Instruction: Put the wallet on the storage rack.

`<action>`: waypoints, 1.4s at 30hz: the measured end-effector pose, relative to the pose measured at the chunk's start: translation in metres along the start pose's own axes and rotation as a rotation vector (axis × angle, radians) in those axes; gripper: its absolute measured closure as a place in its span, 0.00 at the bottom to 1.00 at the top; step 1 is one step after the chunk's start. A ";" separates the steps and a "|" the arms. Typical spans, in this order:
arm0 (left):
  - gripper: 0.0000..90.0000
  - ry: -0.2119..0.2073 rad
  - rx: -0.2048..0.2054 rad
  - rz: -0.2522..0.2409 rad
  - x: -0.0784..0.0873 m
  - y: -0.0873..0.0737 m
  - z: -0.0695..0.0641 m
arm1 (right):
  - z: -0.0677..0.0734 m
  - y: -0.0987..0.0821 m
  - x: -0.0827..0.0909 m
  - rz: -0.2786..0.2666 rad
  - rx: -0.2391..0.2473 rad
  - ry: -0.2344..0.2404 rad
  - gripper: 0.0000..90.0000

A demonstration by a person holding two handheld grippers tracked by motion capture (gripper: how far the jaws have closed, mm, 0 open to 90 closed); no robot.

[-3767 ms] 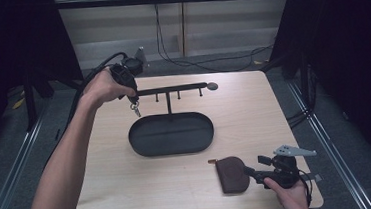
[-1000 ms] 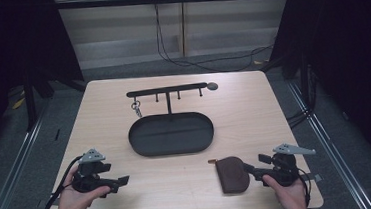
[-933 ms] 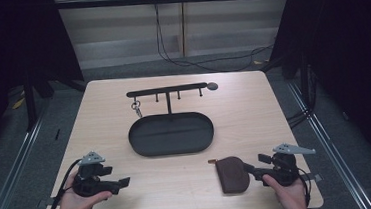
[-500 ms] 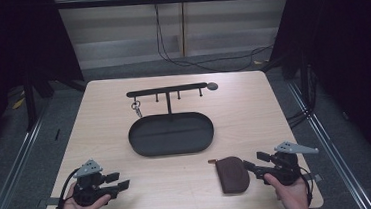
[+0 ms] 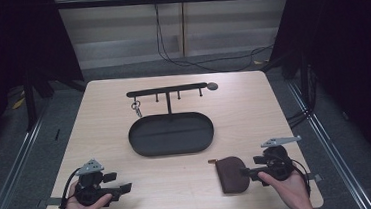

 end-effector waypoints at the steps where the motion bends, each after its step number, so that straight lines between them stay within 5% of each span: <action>1: 0.23 -0.016 -0.004 0.004 0.000 -0.001 -0.001 | 0.002 0.000 -0.003 0.028 0.003 0.000 0.25; 6: 0.19 -0.064 -0.034 -0.009 0.004 -0.001 -0.006 | 0.008 0.001 -0.016 0.179 -0.034 0.021 0.21; 17: 0.18 -0.054 -0.086 0.003 0.003 -0.003 -0.009 | 0.009 0.011 -0.035 0.353 -0.010 0.008 0.19; 42: 0.18 -0.057 -0.067 -0.025 0.006 0.000 -0.007 | 0.007 0.016 -0.066 0.533 -0.007 -0.039 0.13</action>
Point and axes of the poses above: each handheld gripper's, and its own axes: x roughly backward along the jaws, y roughly out of its top, z roughly to its left, the point moved 9 cm from there along -x, roughly forward along the jaws, and after that the axes turned 4 degrees about y, right-handed, at the moved point
